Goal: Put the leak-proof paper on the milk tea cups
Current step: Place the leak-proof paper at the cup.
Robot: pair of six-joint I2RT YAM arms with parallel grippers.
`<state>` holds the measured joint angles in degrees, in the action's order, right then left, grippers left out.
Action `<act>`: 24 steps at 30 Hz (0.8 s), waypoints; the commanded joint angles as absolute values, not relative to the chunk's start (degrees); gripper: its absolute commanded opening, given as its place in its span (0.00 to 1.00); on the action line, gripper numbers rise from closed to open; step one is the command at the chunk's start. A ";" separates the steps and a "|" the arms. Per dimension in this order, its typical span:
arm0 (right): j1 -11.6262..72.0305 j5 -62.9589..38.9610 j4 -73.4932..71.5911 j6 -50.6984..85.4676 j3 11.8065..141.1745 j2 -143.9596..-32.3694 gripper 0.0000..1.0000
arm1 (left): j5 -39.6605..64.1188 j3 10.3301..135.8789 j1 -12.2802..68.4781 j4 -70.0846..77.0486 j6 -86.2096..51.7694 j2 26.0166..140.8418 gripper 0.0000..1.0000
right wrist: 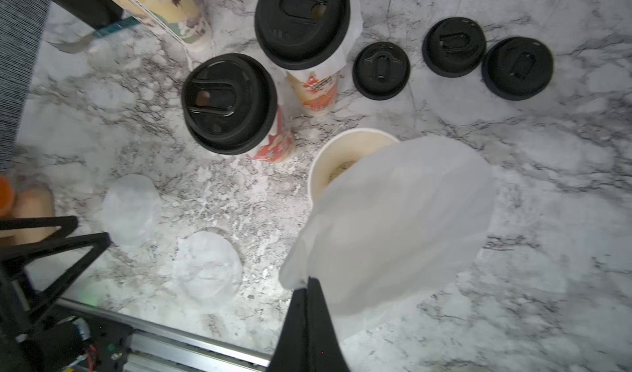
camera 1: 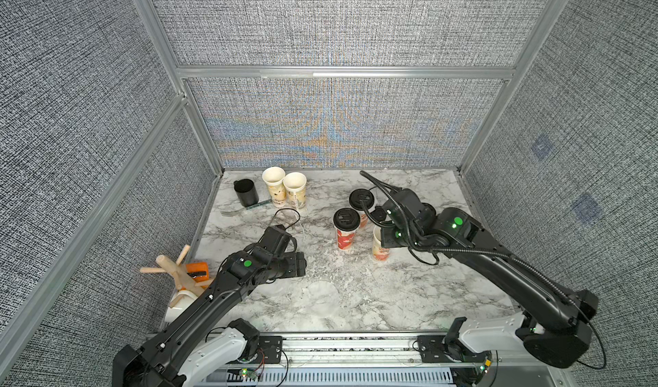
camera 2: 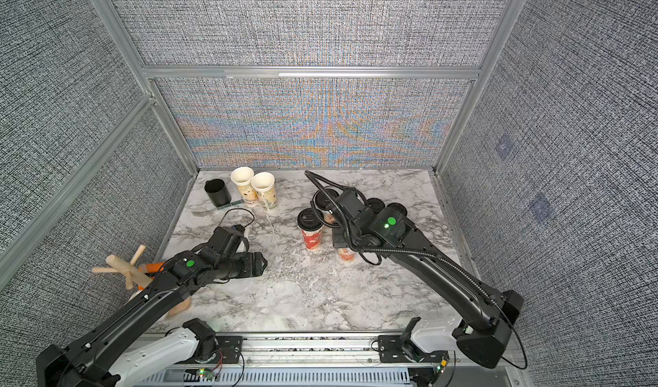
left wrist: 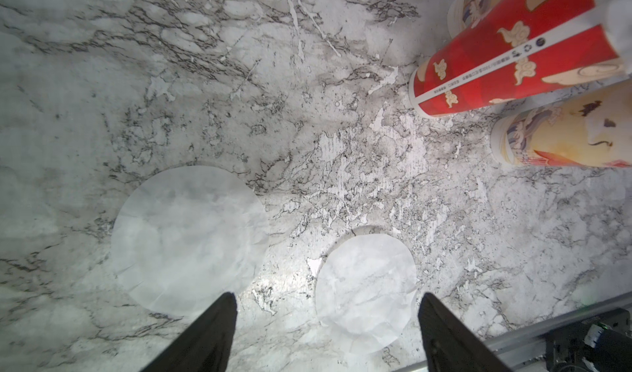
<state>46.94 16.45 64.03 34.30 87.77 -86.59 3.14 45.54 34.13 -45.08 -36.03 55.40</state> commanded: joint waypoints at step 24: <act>42.83 16.00 75.25 14.42 101.16 -106.01 0.00 | 4.61 47.62 34.10 -44.14 -35.01 59.71 0.85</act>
